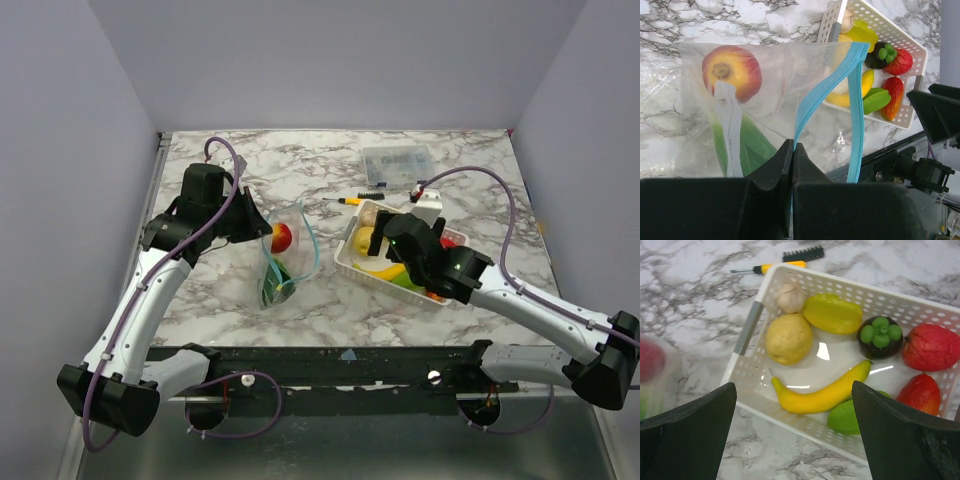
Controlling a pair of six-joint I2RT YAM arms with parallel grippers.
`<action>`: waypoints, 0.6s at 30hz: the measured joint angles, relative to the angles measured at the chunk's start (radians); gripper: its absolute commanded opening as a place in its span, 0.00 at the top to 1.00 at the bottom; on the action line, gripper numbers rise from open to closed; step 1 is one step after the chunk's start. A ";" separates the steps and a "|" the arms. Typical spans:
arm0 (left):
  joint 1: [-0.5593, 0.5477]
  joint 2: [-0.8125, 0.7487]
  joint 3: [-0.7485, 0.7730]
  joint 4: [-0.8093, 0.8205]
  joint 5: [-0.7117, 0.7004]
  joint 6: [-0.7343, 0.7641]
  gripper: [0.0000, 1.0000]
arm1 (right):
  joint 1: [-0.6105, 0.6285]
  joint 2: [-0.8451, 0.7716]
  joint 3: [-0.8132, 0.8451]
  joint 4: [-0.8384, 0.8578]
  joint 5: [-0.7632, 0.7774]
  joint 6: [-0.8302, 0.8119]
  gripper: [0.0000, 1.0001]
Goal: Place the food in the zip-top bag and seal the zipper
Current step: Pick up the fake fruit from the bin.
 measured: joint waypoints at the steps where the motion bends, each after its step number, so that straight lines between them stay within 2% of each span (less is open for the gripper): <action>1: 0.000 0.000 0.000 0.000 0.002 -0.001 1.00 | -0.037 0.005 -0.008 -0.021 -0.008 0.032 0.00; 6: 0.000 0.000 0.000 0.006 0.006 -0.004 1.00 | -0.140 0.055 -0.025 -0.069 -0.063 0.192 0.00; 12: 0.000 -0.004 -0.005 0.006 0.006 -0.007 1.00 | -0.150 0.134 -0.029 -0.090 -0.119 0.443 0.00; 18: 0.000 -0.010 -0.007 0.006 0.006 -0.007 1.00 | -0.151 0.334 0.091 -0.236 -0.127 0.670 0.04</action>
